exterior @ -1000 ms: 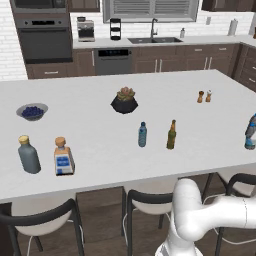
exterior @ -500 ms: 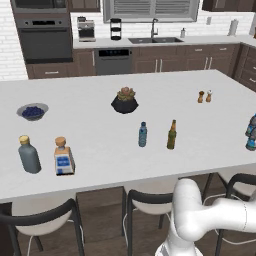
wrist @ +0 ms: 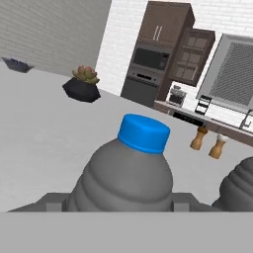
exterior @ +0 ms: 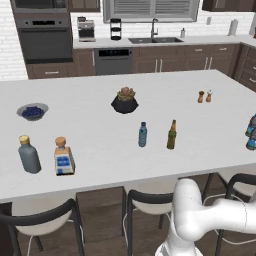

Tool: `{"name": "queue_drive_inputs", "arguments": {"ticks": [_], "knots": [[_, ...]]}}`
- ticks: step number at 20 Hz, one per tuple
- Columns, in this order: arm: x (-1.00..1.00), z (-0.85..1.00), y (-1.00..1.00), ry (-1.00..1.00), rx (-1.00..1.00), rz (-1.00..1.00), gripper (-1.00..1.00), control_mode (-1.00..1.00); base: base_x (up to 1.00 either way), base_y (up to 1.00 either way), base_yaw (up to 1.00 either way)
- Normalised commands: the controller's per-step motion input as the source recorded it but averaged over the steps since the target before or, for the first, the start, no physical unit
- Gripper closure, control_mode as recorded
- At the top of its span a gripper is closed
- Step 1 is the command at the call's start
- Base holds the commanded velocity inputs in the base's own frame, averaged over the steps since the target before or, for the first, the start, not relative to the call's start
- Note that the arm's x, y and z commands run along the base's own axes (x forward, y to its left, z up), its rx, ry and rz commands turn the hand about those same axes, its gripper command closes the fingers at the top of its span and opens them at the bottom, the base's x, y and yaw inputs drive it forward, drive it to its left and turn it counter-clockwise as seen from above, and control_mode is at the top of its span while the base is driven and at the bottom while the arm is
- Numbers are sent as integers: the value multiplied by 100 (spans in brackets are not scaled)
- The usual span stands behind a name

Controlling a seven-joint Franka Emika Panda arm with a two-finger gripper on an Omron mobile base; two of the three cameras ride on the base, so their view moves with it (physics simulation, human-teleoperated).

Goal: Move the plastic bottles in the middle to the plastics group, and the glass bottles in the middle to the glass group.

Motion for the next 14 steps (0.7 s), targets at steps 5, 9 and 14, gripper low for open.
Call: {"name": "queue_drive_inputs", "arguments": {"ticks": [5,9,14], "knots": [[-8,-2,-6,0,2,-4,-100,-100,0,0,0],[-10,0,-4,0,1,-7,-100,-100,0,0,0],[-36,2,-16,0,2,-9,-100,-100,0,0,0]]}}
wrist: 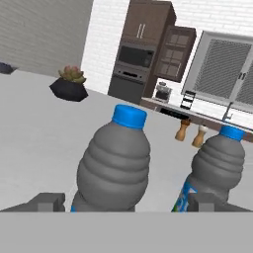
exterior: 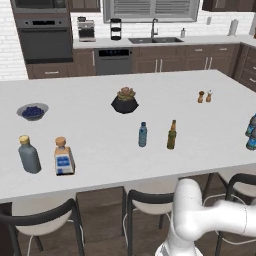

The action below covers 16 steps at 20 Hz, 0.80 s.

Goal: Move the plastic bottles in the middle to the plastics group, and the glass bottles in the middle to the glass group.

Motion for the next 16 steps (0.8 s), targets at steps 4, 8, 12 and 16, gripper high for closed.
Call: {"name": "queue_drive_inputs", "arguments": {"ticks": [4,8,12,16], "knots": [[-72,15,-5,0,0,-15,-100,-100,0,0,0],[-77,21,28,3,-1,-14,-100,-100,0,0,0],[-69,14,73,3,-2,0,-100,-100,0,0,0],[-58,5,97,1,-8,0,-100,-100,0,0,0]]}}
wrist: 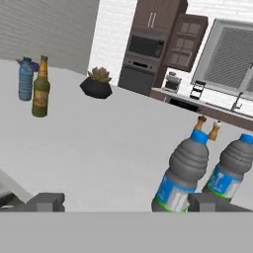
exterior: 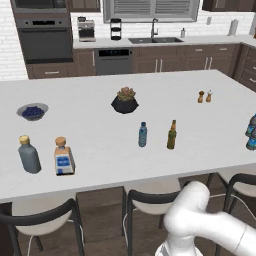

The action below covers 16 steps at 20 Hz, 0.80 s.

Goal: Move the plastic bottles in the middle to the plastics group, and the glass bottles in the middle to the glass group.

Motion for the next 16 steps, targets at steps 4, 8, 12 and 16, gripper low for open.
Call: {"name": "queue_drive_inputs", "arguments": {"ticks": [4,8,12,16], "knots": [[-46,0,100,2,-4,0,-100,-100,0,0,0],[-25,2,100,1,-2,0,-100,-100,0,0,0],[0,18,99,1,0,0,-100,-100,0,0,0],[14,25,93,0,0,0,-100,-100,0,0,0]]}}
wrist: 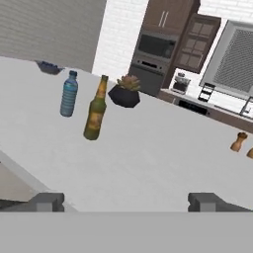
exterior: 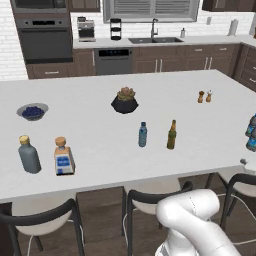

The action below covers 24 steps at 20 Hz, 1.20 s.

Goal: Move the plastic bottles in the middle to the plastics group, and the glass bottles in the middle to the glass group.

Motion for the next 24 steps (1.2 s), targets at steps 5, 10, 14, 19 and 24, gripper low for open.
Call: {"name": "queue_drive_inputs", "arguments": {"ticks": [5,10,14,19,24], "knots": [[35,27,83,0,0,0,-100,-100,0,0,0],[46,30,69,8,0,0,-100,-100,0,0,0],[36,27,45,15,3,2,-100,-100,0,0,0],[9,25,42,14,6,11,-100,-100,0,0,0],[2,11,13,2,10,12,-100,-100,0,0,0]]}}
